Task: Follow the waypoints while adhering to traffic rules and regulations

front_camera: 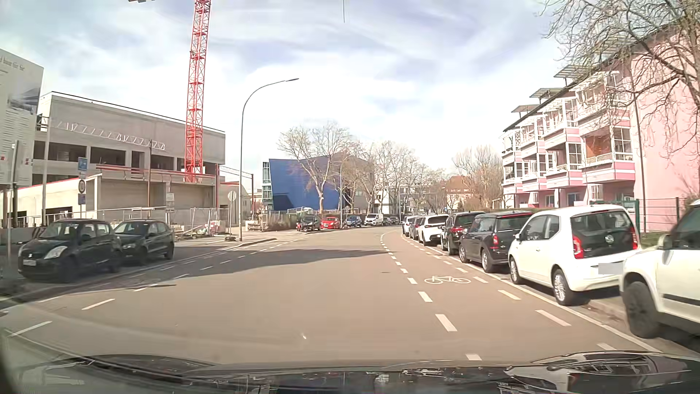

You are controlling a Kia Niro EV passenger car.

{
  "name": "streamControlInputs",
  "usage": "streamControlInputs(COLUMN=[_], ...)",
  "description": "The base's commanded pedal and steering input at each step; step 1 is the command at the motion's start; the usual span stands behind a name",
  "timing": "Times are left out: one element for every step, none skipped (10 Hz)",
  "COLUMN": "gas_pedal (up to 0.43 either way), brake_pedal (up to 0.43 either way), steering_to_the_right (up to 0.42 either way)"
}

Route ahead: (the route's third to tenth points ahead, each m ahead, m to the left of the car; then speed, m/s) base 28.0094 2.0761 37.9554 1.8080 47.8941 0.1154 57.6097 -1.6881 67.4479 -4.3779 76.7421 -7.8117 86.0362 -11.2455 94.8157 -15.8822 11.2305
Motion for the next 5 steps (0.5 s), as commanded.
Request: streamControlInputs(gas_pedal=[0.047, 0.047, 0.047, 0.047, 0.047], brake_pedal=[0.0, 0.0, 0.0, 0.0, 0.0], steering_to_the_right=[0.0, 0.0, 0.0, -0.001, -0.001])
